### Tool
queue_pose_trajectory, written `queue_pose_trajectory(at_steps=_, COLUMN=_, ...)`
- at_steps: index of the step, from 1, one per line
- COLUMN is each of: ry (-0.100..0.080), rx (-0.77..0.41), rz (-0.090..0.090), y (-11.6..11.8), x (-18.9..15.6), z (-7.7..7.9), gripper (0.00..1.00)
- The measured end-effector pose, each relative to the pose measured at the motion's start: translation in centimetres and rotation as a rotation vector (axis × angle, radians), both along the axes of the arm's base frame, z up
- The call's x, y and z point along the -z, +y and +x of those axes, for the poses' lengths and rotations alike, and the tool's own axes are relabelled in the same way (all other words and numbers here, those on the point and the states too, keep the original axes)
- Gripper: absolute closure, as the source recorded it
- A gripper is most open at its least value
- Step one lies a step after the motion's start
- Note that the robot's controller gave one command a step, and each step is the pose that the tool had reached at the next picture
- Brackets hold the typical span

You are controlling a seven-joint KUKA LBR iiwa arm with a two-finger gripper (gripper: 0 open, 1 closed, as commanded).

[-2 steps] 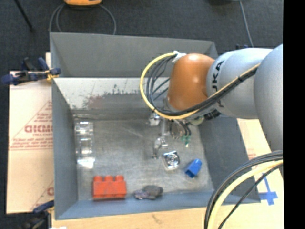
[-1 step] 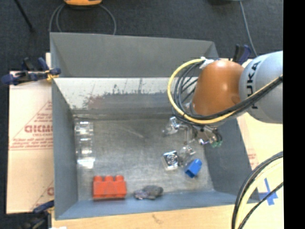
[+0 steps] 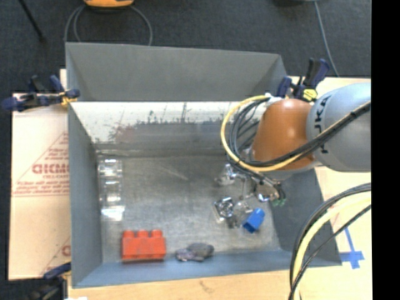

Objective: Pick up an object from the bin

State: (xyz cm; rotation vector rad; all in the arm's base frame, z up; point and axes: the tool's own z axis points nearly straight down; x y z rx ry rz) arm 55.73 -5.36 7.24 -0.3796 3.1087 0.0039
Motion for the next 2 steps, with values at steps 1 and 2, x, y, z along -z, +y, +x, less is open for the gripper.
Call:
queue_pose_trajectory(at_steps=1, ry=-0.007, rx=0.000, rz=-0.002, y=0.0, x=-0.4, z=0.2, gripper=1.00)
queue_pose_trajectory(at_steps=2, ry=-0.004, rx=-0.045, rz=-0.007, y=-3.5, x=-14.2, z=1.3, gripper=1.00)
